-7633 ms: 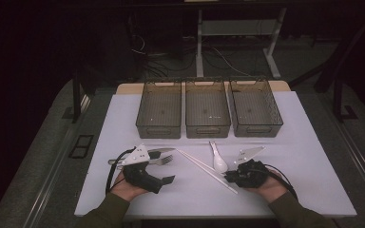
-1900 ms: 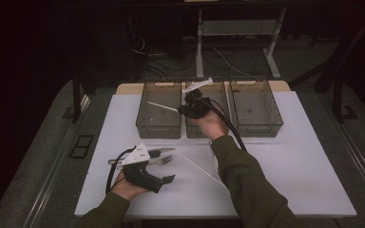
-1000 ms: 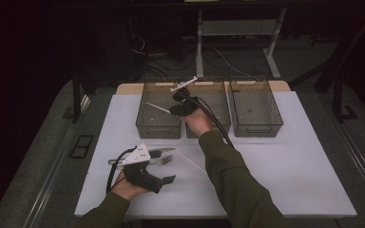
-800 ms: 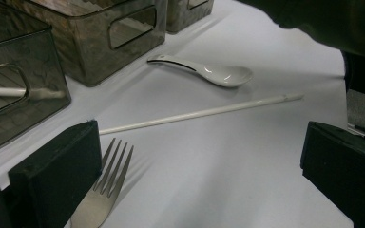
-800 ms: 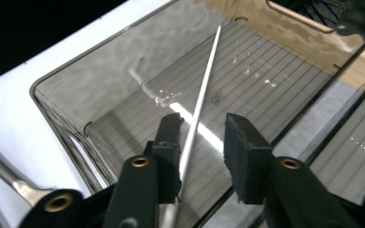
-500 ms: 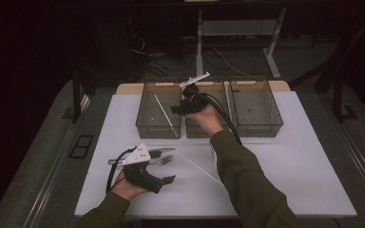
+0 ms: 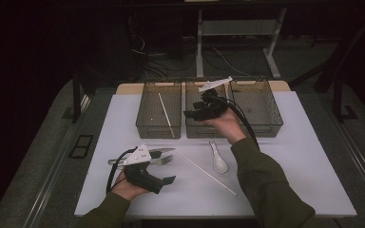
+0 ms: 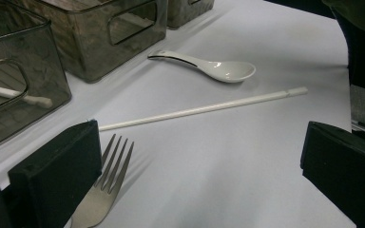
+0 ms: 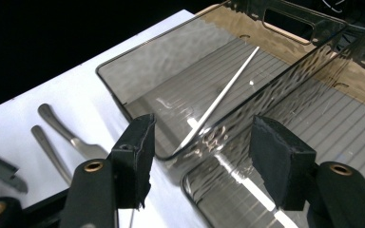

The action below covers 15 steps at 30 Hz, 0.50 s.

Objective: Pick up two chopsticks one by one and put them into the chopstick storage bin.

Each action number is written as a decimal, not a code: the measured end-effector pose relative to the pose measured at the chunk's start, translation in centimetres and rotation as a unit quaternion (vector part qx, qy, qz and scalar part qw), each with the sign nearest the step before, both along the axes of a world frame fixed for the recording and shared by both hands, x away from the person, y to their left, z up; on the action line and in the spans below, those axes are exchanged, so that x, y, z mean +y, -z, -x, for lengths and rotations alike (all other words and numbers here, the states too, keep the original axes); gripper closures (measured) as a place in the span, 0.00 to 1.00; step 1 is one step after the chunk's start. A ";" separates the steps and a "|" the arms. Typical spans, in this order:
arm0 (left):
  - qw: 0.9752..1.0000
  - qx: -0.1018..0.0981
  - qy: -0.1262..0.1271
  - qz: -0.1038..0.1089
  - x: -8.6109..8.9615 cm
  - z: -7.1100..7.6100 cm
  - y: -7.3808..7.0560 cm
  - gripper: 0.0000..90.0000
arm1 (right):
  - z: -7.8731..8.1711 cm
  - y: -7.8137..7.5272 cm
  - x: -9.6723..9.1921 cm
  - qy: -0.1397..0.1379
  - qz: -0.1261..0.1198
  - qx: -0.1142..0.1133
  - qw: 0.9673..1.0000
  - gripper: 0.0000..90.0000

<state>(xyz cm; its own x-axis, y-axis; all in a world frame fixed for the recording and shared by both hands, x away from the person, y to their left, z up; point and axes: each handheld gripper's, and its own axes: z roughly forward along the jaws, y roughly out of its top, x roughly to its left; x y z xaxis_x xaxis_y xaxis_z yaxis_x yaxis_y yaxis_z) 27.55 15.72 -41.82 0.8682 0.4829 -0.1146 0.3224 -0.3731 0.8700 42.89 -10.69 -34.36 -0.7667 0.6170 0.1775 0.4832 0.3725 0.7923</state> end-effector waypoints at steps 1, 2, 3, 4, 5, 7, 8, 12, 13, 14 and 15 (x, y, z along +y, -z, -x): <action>1.000 0.000 -0.001 0.001 0.0 0.0 0.0 0.00 | 0.0 0.0 0.0 0.000 0.000 0.000 1.000 0.46; 1.000 0.001 -0.001 0.003 -0.1 0.0 0.0 0.00 | 0.5 -0.1 -0.5 -0.002 -0.004 -0.001 1.000 0.46; 1.000 0.001 -0.002 0.003 -0.1 0.0 0.0 0.00 | 0.5 -0.1 -0.5 -0.002 -0.004 -0.001 1.000 0.46; 1.000 0.004 -0.002 0.001 0.0 0.0 0.0 0.00 | 0.7 -0.1 -0.8 -0.004 -0.006 -0.004 1.000 0.46; 1.000 0.003 -0.001 0.000 0.0 0.0 0.0 0.00 | 0.9 -0.1 -1.0 -0.005 -0.007 -0.004 1.000 0.46; 1.000 0.003 -0.001 0.000 0.0 0.0 0.0 0.00 | 1.3 -0.2 -1.5 -0.010 -0.007 -0.008 1.000 0.46; 1.000 0.002 0.000 0.000 0.0 0.0 0.0 0.00 | 1.5 -0.2 -1.7 -0.012 -0.007 -0.010 1.000 0.46; 1.000 0.003 -0.001 0.000 0.0 0.1 0.0 0.00 | 2.6 -0.2 -2.6 -0.019 -0.013 -0.010 1.000 0.46; 1.000 0.003 -0.001 -0.001 -0.1 0.1 0.0 0.00 | 2.6 -0.2 -2.6 -0.019 -0.013 -0.010 1.000 0.46; 1.000 0.003 -0.002 -0.001 -0.1 0.1 0.0 0.00 | 2.9 -0.2 -2.7 -0.020 -0.013 -0.008 1.000 0.46; 1.000 0.003 -0.001 0.000 -0.1 0.1 0.0 0.00 | 3.1 -0.2 -2.9 -0.022 -0.015 -0.010 1.000 0.46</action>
<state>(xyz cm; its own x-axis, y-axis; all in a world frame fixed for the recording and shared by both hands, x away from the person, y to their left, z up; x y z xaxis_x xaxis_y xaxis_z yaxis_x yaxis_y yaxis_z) 27.48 15.67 -41.83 0.8662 0.4852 -0.1195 0.3284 -0.3726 0.8679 39.78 -13.57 -34.12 -0.7965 0.5773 0.1798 0.4511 0.3693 0.8124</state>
